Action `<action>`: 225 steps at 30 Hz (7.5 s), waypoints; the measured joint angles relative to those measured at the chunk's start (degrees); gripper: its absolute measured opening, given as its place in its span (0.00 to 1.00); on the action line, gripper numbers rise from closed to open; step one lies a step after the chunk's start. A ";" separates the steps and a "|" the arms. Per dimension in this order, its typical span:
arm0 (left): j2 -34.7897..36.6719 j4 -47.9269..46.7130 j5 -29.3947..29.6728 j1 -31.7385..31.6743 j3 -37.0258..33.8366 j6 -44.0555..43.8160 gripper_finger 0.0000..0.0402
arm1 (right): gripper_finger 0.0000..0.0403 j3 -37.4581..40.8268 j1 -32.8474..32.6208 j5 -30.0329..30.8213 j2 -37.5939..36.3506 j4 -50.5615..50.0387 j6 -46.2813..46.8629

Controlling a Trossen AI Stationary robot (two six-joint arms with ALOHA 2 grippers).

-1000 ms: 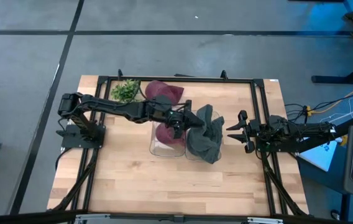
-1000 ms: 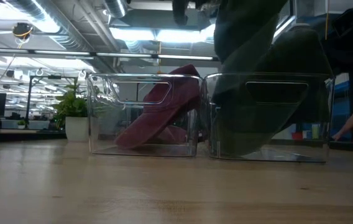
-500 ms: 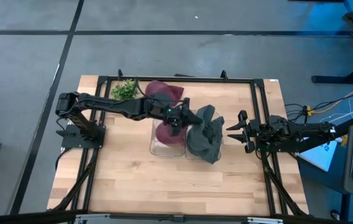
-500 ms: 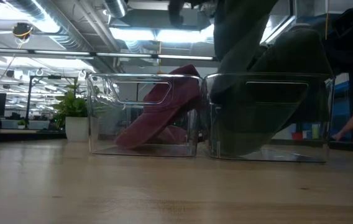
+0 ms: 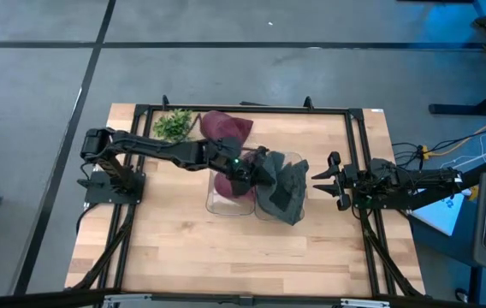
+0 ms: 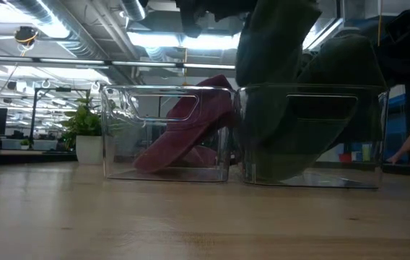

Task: Pick & Place hat
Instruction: Put the blue cap into the right transparent bin, then put the red cap into the left transparent bin

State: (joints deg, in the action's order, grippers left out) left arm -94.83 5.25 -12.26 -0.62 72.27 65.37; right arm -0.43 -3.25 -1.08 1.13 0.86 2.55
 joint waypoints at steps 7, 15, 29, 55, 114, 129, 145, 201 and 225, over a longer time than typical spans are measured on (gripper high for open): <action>-3.56 0.16 -1.06 1.68 0.00 -5.39 0.07 | 0.33 0.00 0.01 0.00 0.00 -0.02 -0.01; -7.60 9.89 -2.88 3.89 -0.02 -10.55 0.07 | 0.33 0.00 0.00 0.00 0.00 0.00 -0.01; -15.35 20.84 -2.89 4.39 -0.02 -20.59 0.07 | 0.33 0.00 0.00 0.00 0.00 -0.02 -0.02; -17.59 23.34 7.51 4.54 -0.02 -28.33 0.38 | 0.33 0.00 0.00 0.00 0.00 0.00 -0.01; 12.51 -39.80 27.13 -18.55 0.00 -35.36 0.52 | 0.33 0.00 0.00 0.00 -0.01 -0.02 -0.01; 9.57 -38.89 14.84 -30.48 0.00 -41.59 0.52 | 0.33 0.00 0.00 0.00 -0.01 0.00 -0.02; -2.24 -37.23 5.50 -34.73 0.00 -40.70 0.52 | 0.33 0.00 0.00 0.00 -0.01 -0.01 0.00; -14.96 -38.89 0.71 -36.60 0.00 -36.13 0.02 | 0.33 0.00 0.00 0.00 -0.02 0.00 -0.02; -5.57 -53.81 -9.69 -36.64 -0.04 -35.07 0.01 | 0.33 0.00 0.00 0.00 0.00 -0.02 0.00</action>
State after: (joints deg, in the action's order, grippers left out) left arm -100.40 -48.56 -21.95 -37.25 72.23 30.29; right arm -0.43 -3.25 -1.08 1.13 0.84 2.54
